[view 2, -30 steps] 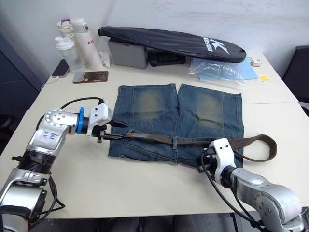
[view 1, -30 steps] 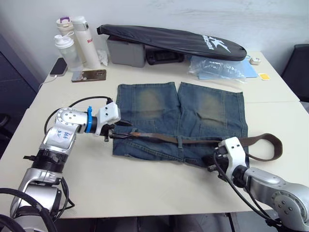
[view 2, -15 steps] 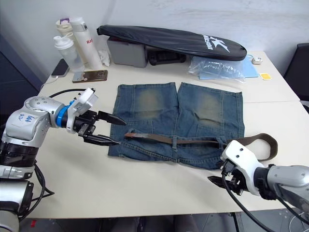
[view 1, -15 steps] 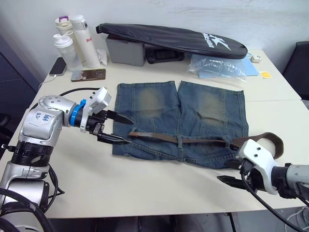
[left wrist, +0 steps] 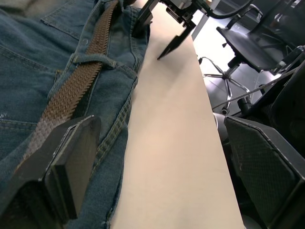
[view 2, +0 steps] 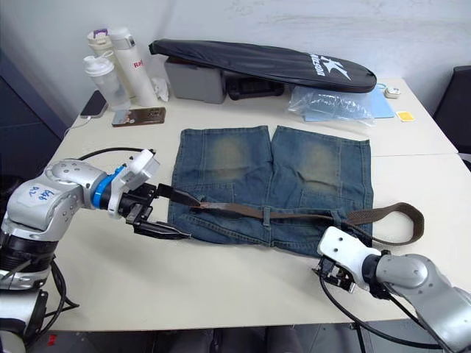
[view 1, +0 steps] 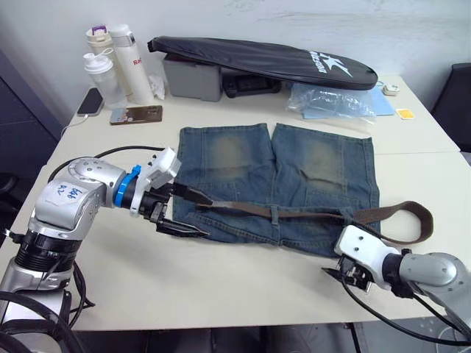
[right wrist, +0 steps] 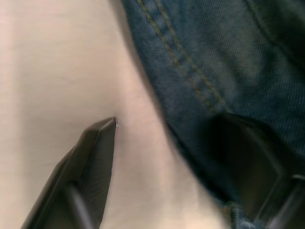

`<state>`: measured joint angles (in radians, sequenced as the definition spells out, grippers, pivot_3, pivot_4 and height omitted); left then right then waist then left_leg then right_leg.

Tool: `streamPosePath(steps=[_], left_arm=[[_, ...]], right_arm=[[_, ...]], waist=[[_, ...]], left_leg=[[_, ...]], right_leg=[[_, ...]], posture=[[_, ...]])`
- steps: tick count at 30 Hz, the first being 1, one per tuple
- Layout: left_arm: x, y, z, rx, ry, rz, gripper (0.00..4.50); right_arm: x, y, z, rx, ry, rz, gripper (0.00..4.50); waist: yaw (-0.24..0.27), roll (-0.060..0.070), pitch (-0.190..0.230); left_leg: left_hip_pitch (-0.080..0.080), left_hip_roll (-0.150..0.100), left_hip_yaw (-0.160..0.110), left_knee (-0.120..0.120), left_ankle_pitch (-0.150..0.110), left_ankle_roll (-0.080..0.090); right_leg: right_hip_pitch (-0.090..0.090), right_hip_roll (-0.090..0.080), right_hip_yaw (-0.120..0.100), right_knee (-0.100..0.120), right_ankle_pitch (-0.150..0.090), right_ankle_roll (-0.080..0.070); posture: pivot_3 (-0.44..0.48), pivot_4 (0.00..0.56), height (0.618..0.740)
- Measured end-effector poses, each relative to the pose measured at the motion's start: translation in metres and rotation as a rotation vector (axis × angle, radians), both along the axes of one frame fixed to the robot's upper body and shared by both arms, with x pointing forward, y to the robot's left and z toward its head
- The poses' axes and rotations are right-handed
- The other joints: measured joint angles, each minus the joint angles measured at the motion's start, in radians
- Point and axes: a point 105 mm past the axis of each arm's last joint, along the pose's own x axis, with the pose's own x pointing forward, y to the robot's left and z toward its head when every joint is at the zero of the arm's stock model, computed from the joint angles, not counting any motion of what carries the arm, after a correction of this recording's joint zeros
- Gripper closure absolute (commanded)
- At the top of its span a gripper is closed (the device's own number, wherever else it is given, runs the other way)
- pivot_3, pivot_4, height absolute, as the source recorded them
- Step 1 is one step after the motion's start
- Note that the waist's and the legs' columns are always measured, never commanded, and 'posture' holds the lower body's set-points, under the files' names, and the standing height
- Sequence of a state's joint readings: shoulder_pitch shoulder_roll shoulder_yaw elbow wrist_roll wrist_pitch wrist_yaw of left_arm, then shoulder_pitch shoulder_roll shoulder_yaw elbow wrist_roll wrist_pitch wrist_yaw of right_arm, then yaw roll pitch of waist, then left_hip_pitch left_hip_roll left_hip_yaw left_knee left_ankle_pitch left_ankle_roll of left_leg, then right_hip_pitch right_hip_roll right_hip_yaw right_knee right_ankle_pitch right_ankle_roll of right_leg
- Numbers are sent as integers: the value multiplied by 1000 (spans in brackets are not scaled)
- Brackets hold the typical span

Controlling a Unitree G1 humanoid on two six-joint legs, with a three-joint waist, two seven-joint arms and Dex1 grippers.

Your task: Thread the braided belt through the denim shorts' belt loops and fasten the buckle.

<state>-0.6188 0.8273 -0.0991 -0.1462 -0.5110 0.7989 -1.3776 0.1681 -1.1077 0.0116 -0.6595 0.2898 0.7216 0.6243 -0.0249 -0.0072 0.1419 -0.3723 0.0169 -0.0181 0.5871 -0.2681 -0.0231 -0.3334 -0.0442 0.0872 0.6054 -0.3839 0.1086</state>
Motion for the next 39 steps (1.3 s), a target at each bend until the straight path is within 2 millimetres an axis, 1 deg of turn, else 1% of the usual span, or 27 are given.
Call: streamPosePath(steps=[1,4,6,11,16,18,22,24,26,27,28,29,30,31,32,35,36,38,39], left_arm=[[0,0,-1,1,0,7,0],[-2,0,-5,5,3,12,0],[-3,-1,-7,6,5,12,0],[-4,-1,-8,0,7,11,0],[-4,-5,-9,-5,0,0,0],[-4,-8,-12,-6,5,-8,0],[-2,-7,-13,-8,9,-7,0],[-1,-7,-14,-9,6,-4,0],[-1,-7,-14,-9,-1,-11,0],[-1,-7,-14,-10,-6,-18,0],[-1,-8,-13,-14,-10,-23,0],[-1,-9,-13,-20,-16,-30,0],[-1,-10,-13,-24,-19,-35,0],[-1,-11,-13,-26,-21,-37,0],[-1,-12,-13,-29,-24,-40,0],[-1,-12,-12,-31,-28,-42,0],[-1,-12,-12,-31,-32,-44,0],[0,-11,-13,-27,-37,-45,0],[1,-10,-14,-25,-36,-44,0]], right_arm=[[0,-5,-1,-33,-5,6,3016],[-4,-22,-2,-134,-24,42,4462],[-6,-36,-2,-183,-30,48,4462],[-6,-74,0,-273,-52,-1,4462],[-2,-100,4,-340,-82,-52,4462],[-2,-104,4,-341,-95,-65,4462],[-4,-101,6,-301,-105,-92,4462],[-4,-99,12,-284,-110,-102,4462],[-2,-97,22,-262,-117,-113,4462],[-1,-96,28,-253,-122,-116,3736],[-1,-94,33,-240,-123,-120,3540],[0,-92,39,-224,-123,-125,2982],[0,-91,44,-215,-128,-125,2611],[0,-89,48,-210,-132,-123,2108],[-1,-87,52,-189,-126,-124,1785],[-2,-73,72,-108,-135,-115,252],[-2,-65,78,-73,-141,-101,29],[-3,-47,84,-23,-153,-53,29],[-6,-32,79,4,-138,-9,29]], waist=[[1,0,0],[9,0,0],[18,0,0],[32,0,0],[29,0,2],[26,1,2],[23,2,3],[22,4,4],[22,4,4],[22,4,4],[22,4,4],[21,4,4],[21,4,4],[21,4,4],[21,4,4],[21,4,4],[20,4,4],[21,4,4],[21,5,3]], left_leg=[[0,0,0,0,0,0],[3,-1,-1,1,-1,0],[3,-1,-1,3,-2,0],[3,-3,-3,6,-3,0],[3,-4,-2,6,-3,1],[3,-3,-2,6,-3,1],[3,-3,-2,7,-3,1],[3,-3,-1,7,-3,1],[3,-3,-1,7,-3,1],[3,-3,-1,7,-3,1],[3,-3,-1,7,-3,1],[3,-3,-1,7,-3,1],[4,-3,-1,7,-4,1],[4,-3,-1,7,-4,2],[3,-2,-1,7,-4,2],[4,-2,-1,8,-4,2],[4,-2,-1,8,-4,2],[4,-2,-2,8,-4,2],[4,-1,-2,8,-4,2]], right_leg=[[1,0,0,0,0,0],[5,0,-1,-3,0,0],[8,0,-1,-5,0,0],[10,0,0,-6,0,1],[10,2,0,-5,0,1],[10,2,0,-5,0,1],[10,4,0,-3,0,2],[10,4,1,-2,0,2],[10,4,1,-2,0,2],[10,4,1,-2,0,2],[10,5,0,-2,0,2],[10,5,1,-1,0,2],[10,5,1,-1,0,2],[10,5,1,-1,0,2],[10,5,1,-1,0,2],[10,5,1,1,0,2],[10,5,1,1,0,2],[10,5,1,1,0,2],[10,4,1,1,0,2]], posture=[[0,150,740],[0,150,740],[0,150,740],[0,150,740],[0,150,740],[0,150,740],[0,150,740],[0,150,740],[0,150,740],[0,150,740],[0,150,740],[0,150,740],[0,150,740],[0,150,740],[0,150,740],[0,150,740],[0,150,740],[0,150,740],[0,150,740]])
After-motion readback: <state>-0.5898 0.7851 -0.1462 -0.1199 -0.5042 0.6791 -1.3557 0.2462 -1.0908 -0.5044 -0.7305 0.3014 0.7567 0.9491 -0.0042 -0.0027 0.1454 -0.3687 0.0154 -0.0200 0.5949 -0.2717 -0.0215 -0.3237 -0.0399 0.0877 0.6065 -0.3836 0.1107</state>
